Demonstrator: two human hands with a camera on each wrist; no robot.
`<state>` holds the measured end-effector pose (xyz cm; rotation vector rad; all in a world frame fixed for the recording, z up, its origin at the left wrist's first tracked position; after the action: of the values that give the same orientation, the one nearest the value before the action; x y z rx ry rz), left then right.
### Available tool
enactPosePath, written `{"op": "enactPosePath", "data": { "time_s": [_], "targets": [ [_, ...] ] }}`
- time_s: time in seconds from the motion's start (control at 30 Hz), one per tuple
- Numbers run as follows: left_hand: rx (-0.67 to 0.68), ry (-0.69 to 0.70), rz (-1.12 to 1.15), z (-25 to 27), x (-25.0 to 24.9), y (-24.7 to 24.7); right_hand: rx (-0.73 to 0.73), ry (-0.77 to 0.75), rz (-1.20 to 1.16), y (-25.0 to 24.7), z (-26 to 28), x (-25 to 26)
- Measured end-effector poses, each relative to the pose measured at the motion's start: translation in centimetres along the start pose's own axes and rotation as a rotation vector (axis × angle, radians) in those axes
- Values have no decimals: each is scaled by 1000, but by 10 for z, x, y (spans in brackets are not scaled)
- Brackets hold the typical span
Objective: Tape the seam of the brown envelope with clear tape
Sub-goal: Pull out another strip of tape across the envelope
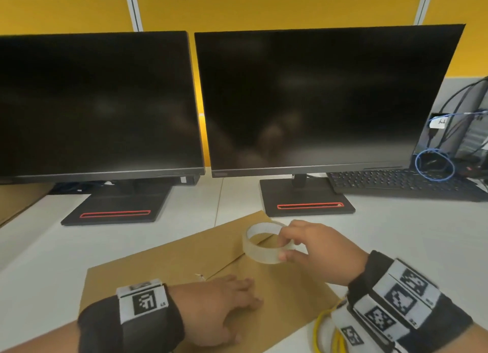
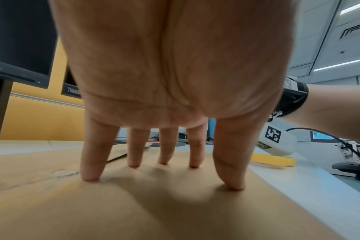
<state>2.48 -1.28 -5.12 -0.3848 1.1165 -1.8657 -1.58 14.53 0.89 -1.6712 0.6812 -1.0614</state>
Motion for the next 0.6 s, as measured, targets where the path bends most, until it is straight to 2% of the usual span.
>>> {"op": "enactPosePath", "data": {
  "time_s": [0.23, 0.37, 0.47, 0.53, 0.6],
  "targets": [
    [8, 37, 12, 9, 12, -1, 74, -61, 9, 11, -4, 0],
    [-38, 39, 60, 9, 16, -5, 35, -44, -30, 6, -6, -11],
    [-235, -29, 253, 11, 27, -28, -22, -84, -69, -2, -8, -12],
    [-424, -75, 521, 17, 41, -51, -53, -130, -79, -7, -8, -7],
    [-541, -73, 851, 23, 52, -68, -81, -181, -76, -13, -10, 2]
  ]
}}
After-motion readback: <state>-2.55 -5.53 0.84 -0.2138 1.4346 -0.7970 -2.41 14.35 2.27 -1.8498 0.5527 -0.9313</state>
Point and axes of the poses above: each hand's wrist, its own z-axis away from the middle knuckle, its own y-axis out of the palm, x = y × z, the point moved 7 cm from there along -z, towards the middle knuckle, and after that the axes turned 3 degrees about -y, right-handed, at the moved point
